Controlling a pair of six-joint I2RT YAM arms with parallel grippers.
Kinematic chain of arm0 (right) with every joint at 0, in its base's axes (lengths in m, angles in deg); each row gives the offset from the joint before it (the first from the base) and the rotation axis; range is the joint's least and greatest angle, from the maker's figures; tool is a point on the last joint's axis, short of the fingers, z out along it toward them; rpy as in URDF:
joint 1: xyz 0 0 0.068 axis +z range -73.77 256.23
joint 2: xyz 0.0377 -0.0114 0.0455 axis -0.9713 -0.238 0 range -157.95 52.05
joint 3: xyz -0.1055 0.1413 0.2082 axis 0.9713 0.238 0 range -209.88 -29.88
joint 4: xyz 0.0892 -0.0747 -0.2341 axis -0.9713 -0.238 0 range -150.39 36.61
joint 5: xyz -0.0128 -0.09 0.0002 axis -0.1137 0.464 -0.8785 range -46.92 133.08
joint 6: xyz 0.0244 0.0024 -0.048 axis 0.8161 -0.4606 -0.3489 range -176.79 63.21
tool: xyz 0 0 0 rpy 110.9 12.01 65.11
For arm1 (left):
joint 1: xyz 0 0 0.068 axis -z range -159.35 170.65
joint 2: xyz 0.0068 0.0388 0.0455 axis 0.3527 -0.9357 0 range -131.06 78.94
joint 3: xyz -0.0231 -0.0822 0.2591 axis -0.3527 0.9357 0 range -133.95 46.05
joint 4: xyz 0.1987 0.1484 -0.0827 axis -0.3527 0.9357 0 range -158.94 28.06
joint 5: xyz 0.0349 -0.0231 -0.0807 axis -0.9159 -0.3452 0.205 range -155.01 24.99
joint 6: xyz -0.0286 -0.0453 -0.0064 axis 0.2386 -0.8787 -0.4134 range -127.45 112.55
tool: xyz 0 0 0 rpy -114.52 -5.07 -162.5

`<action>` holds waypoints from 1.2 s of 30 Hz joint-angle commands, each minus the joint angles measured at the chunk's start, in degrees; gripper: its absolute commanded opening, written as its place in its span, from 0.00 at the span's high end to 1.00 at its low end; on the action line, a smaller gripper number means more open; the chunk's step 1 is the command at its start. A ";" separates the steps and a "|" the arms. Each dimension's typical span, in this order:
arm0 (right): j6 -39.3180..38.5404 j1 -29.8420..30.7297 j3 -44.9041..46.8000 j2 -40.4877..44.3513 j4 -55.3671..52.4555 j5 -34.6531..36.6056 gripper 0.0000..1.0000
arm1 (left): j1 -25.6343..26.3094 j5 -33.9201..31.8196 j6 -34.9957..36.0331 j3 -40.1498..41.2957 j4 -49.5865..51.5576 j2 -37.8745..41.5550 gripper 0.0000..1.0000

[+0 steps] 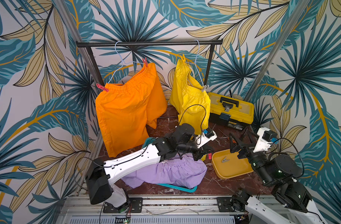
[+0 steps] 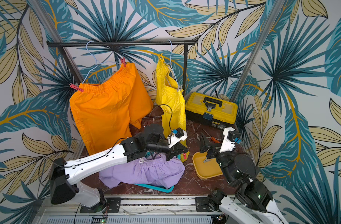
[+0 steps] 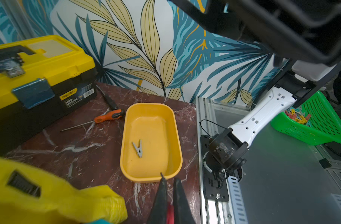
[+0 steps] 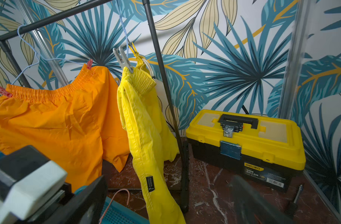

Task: Remove the clothespins securing shorts to the hanger
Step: Place the clothespin in the storage box.

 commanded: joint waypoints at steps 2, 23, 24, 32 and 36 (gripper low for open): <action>-0.49 0.07 1.93 3.17 1.76 2.99 0.00 | 1.55 0.49 -1.61 -7.35 -4.34 -9.36 1.00; -2.15 0.07 6.75 11.00 4.39 4.65 0.01 | 5.11 -6.65 -10.15 -24.46 -10.49 -35.37 0.83; -2.37 0.09 6.73 11.11 4.34 4.72 0.00 | 5.22 -6.26 -10.11 -25.02 -10.44 -36.09 0.72; -3.27 0.07 6.75 11.42 3.56 5.50 0.00 | 5.83 -7.69 -8.47 -24.43 -10.40 -35.29 0.16; -3.48 0.07 6.80 11.55 3.26 5.99 0.01 | 5.91 -8.06 -7.02 -22.44 -10.40 -31.99 0.00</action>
